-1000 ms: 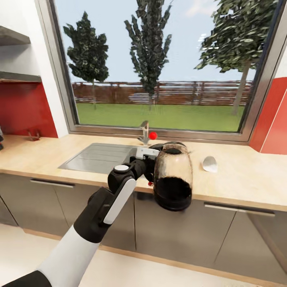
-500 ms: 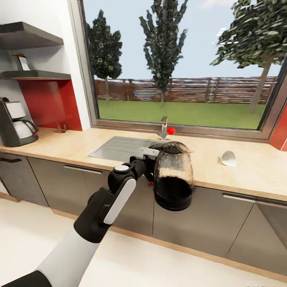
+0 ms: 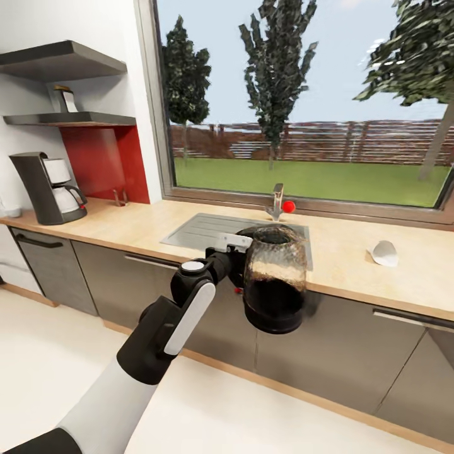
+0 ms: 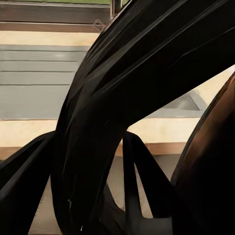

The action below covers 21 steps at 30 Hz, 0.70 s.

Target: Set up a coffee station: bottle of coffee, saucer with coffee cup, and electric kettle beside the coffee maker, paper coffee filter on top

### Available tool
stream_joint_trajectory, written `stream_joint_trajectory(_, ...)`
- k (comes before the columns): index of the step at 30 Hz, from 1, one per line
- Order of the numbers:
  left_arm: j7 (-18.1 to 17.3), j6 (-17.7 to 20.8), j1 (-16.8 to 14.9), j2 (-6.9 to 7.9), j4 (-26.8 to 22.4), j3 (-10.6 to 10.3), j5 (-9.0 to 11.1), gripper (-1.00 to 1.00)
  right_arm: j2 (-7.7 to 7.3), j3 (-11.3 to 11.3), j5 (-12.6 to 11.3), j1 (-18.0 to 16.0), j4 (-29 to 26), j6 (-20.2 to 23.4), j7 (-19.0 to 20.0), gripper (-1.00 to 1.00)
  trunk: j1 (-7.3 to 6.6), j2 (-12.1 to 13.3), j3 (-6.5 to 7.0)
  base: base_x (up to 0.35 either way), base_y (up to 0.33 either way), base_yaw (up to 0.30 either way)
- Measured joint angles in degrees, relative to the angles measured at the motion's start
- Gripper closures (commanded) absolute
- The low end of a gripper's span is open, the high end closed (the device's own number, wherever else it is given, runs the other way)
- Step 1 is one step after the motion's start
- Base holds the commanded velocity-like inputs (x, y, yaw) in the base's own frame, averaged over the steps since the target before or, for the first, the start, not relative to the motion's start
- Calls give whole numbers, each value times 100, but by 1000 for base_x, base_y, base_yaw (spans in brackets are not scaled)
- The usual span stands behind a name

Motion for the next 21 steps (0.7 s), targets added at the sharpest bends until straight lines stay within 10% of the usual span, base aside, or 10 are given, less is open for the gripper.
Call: stream_joint_trajectory(21, 1, 0, -1, -1, 6, -12, 8, 100, 0, 4, 0, 3, -1, 1, 2, -100, -2, 0, 0, 42, -90, 211)
